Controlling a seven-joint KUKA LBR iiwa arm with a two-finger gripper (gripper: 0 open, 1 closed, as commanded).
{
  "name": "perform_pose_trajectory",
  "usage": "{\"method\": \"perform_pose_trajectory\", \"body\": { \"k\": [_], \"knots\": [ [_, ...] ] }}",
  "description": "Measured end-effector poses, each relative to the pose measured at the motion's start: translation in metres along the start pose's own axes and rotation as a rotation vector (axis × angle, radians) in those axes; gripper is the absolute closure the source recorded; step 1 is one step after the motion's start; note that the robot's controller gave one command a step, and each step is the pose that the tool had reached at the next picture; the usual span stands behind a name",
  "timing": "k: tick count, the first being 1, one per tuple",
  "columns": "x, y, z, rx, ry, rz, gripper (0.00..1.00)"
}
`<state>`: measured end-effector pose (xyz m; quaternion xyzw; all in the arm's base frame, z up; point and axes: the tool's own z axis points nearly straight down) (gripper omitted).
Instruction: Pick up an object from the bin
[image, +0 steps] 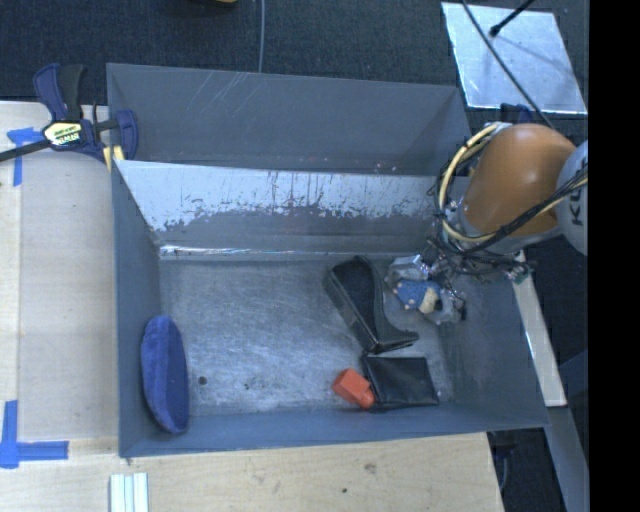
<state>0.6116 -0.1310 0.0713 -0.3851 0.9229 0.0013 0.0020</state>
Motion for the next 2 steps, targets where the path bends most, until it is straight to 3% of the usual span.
{"method": "perform_pose_trajectory", "body": {
  "k": [1, 2],
  "knots": [
    [0.004, 0.016, -0.085, 0.006, 0.001, -0.42, 1.0],
    [0.002, 0.019, -0.164, 0.01, 0.0, -0.425, 1.0]
  ]
}}
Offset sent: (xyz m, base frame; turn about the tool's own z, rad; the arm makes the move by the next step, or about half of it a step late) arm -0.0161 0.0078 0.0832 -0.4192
